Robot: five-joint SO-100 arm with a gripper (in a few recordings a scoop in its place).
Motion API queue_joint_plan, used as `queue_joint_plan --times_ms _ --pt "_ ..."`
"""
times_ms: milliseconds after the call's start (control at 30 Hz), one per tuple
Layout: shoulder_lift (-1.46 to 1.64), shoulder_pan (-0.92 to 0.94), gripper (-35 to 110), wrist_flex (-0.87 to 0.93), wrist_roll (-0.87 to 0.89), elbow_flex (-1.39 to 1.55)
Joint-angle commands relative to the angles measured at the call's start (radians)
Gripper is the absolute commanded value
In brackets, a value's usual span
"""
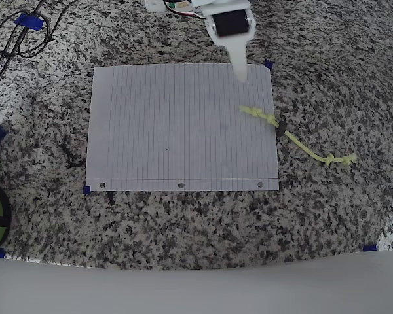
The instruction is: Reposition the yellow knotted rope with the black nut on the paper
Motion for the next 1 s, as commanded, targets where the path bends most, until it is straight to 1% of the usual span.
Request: queue_joint_plan --times_ms 0,133,233,333,400,500,633,967 --pt "-0.091 -0.031 1 -0.005 -0.091 -0.083" --pt "-0.179 -0.054 0 -0.046 -0.201 -0.091" --pt "-0.235 -0.075 11 -0.044 -0.267 -0.095" --pt "-0.298 -0.095 14 -0.018 -0.299 -0.118" --pt "-0.327 -0.103 18 -0.014 -0.311 -0.126" --pt "-0.350 -0.106 28 -0.014 -0.331 -0.133" --pt "-0.407 -0.109 35 0.005 -0.334 -0.167" --pt "-0.540 -0.110 32 0.044 -0.357 -0.196"
